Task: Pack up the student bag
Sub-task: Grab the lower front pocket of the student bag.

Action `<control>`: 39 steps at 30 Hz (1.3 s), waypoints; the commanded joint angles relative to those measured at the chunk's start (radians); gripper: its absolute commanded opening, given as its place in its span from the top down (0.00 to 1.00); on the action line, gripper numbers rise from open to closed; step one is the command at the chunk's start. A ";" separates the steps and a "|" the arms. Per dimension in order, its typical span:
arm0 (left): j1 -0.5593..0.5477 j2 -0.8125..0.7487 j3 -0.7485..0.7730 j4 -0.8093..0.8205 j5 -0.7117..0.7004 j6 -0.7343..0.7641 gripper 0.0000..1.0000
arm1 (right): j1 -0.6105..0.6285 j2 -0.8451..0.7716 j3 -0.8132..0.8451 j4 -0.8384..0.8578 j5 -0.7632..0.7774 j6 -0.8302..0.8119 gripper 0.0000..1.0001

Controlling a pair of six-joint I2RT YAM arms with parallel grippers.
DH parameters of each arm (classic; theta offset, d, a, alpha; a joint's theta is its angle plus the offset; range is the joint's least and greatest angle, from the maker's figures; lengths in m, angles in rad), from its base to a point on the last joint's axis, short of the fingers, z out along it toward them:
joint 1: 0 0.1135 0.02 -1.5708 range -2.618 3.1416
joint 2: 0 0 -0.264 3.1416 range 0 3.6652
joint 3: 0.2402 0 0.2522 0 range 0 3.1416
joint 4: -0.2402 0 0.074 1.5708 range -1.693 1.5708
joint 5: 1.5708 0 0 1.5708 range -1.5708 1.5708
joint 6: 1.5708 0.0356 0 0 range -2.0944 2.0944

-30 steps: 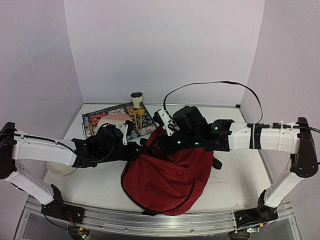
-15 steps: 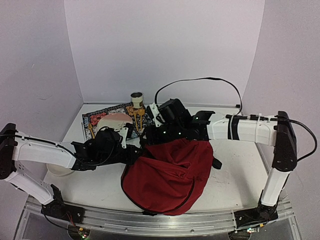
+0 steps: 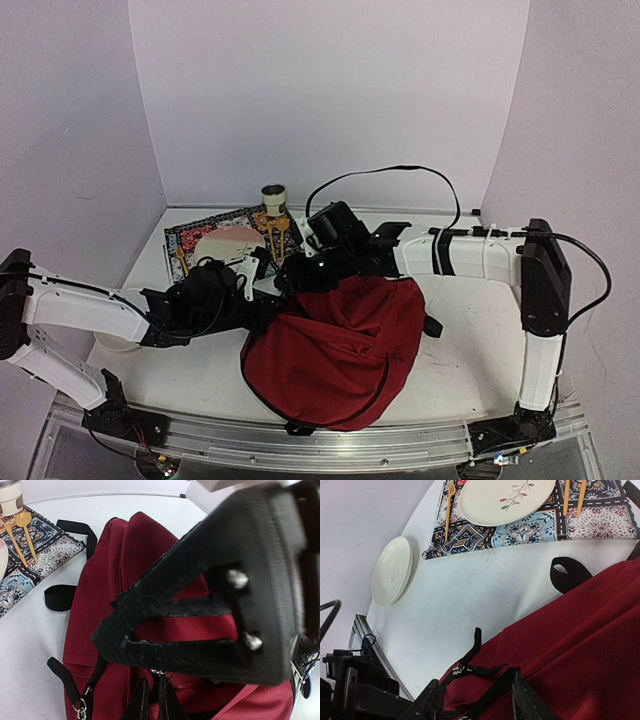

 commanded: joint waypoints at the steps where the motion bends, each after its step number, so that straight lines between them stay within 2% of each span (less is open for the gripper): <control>1: -0.014 -0.027 0.004 0.098 -0.016 0.062 0.96 | -0.019 0.032 0.020 -0.034 -0.038 0.027 0.53; 9: -0.029 -0.009 0.016 0.109 -0.010 0.102 0.96 | -0.033 0.071 0.040 -0.036 -0.086 0.022 0.56; 13: -0.029 0.004 0.019 0.109 -0.009 0.105 0.96 | -0.033 0.055 0.049 -0.036 -0.091 0.006 0.66; 22: -0.029 0.017 0.004 0.106 -0.007 0.084 0.93 | -0.035 -0.044 0.001 0.010 -0.077 -0.014 0.98; 25: -0.029 0.016 -0.006 0.106 -0.011 0.074 0.89 | -0.035 -0.081 -0.031 0.034 -0.077 -0.016 1.00; 35: -0.025 -0.055 -0.049 0.101 -0.031 -0.022 0.62 | -0.035 -0.180 -0.175 0.152 -0.100 -0.030 1.00; 39: 0.022 -0.101 -0.069 0.100 0.020 -0.117 0.43 | -0.035 -0.201 -0.233 0.208 -0.110 -0.033 1.00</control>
